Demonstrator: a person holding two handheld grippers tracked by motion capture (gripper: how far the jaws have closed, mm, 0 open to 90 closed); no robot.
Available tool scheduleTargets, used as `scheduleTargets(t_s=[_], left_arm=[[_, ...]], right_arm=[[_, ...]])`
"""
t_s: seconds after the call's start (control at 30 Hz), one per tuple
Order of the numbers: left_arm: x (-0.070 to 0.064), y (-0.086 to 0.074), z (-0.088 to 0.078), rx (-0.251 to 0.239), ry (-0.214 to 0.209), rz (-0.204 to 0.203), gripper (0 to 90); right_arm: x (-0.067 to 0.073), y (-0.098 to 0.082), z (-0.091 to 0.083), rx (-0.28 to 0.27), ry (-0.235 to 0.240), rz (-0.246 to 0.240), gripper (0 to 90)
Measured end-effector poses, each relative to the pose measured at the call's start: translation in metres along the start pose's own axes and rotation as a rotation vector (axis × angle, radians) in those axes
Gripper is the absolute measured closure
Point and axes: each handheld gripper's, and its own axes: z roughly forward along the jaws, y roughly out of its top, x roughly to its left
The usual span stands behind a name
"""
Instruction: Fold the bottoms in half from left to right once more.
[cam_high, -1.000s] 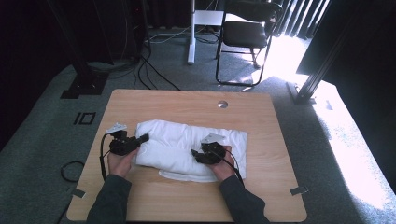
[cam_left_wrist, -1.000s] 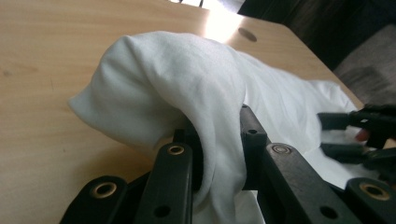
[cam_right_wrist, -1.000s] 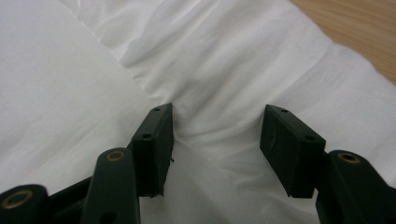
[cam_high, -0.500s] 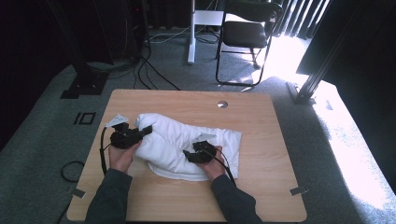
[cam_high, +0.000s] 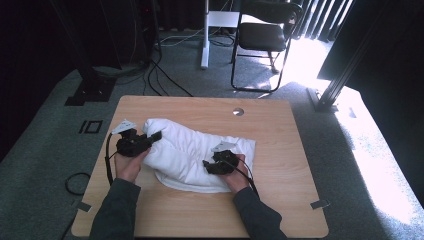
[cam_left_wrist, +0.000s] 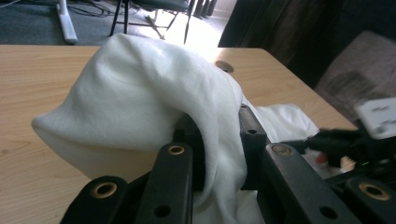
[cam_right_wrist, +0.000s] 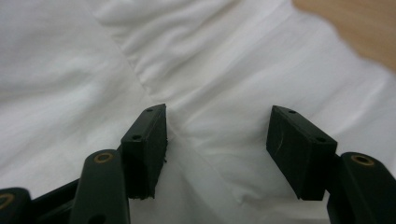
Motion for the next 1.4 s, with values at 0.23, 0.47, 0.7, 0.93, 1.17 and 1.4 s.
scheduleTargets(t_s=[0.23, 0.47, 0.7, 0.93, 1.17, 1.4], left_arm=[[-0.016, 0.013, 0.002, -0.031, -0.042, 0.023, 80.7], [-0.028, 0.024, 0.004, -0.025, -0.034, 0.075, 80.7], [-0.028, 0.025, 0.002, -0.019, -0.033, 0.078, 80.7], [-0.049, 0.033, 0.014, -0.006, -0.066, 0.113, 80.6], [-0.082, 0.037, 0.038, 0.027, -0.116, 0.169, 80.7], [-0.113, 0.020, 0.085, 0.112, -0.125, 0.239, 80.6]], right_arm=[[0.008, 0.004, 0.025, -0.007, 0.046, 0.048, 38.3], [0.004, 0.015, 0.011, -0.058, 0.122, 0.093, 33.1], [-0.048, -0.022, -0.037, -0.037, -0.042, 0.139, 34.7], [-0.040, -0.039, -0.011, 0.042, -0.071, 0.092, 32.0], [-0.028, -0.027, 0.004, 0.028, -0.041, 0.085, 32.7], [-0.017, -0.020, 0.010, 0.025, 0.052, 0.049, 32.1]])
